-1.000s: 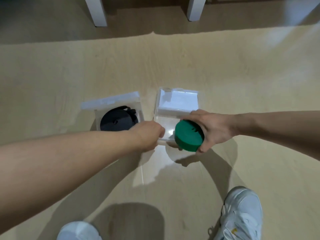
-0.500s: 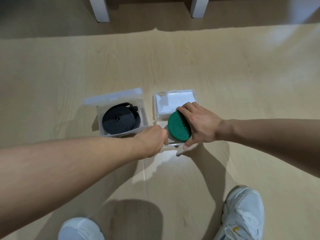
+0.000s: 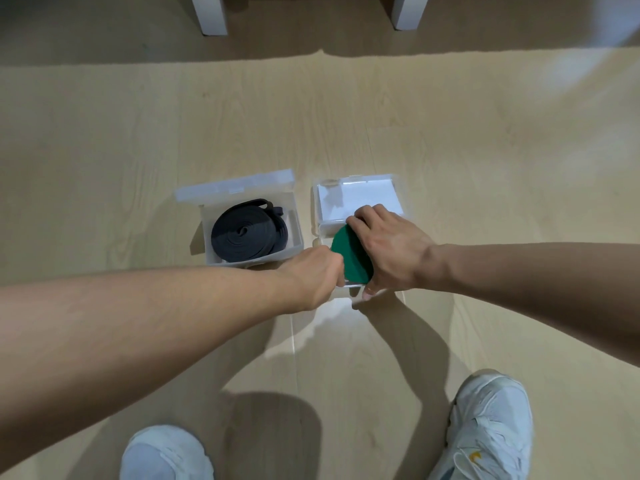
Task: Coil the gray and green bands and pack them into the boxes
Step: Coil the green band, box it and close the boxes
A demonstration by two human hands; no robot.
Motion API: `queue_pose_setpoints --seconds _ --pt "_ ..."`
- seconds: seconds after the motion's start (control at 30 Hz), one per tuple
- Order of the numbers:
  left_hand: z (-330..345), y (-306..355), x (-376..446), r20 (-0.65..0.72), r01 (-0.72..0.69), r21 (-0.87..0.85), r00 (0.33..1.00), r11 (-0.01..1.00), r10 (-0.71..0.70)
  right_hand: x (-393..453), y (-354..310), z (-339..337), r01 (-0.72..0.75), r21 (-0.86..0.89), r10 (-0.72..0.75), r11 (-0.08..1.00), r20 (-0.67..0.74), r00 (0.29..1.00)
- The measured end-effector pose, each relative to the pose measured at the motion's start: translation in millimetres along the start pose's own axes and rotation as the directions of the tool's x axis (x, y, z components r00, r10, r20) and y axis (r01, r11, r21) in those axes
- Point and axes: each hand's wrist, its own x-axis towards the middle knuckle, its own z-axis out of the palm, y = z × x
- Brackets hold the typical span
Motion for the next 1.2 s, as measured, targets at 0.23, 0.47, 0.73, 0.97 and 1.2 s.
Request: queue_pose_setpoints --seconds 0.23,0.47,0.73,0.97,1.2 --pt "6 -7 5 -0.011 -0.014 -0.006 1.000 1.000 0.014 -4 -4 3 0.007 0.006 -0.007 1.000 -0.018 1.000" --pt "2 -6 8 -0.008 -0.018 0.019 1.000 1.000 0.019 -4 -4 4 -0.017 -0.080 0.019 0.997 0.026 0.999" --pt "7 -13 9 -0.052 -0.042 -0.060 0.998 0.997 0.039 -1 -7 10 -0.121 -0.056 0.124 0.991 0.054 0.991" --pt "5 -15 11 -0.015 -0.043 -0.086 0.999 0.995 0.042 -13 1 20 -0.099 0.158 0.097 0.983 0.022 0.995" --pt "3 -10 9 -0.048 -0.081 -0.052 0.996 0.995 0.078 -12 7 26 -0.063 0.196 0.058 0.979 0.032 0.998"
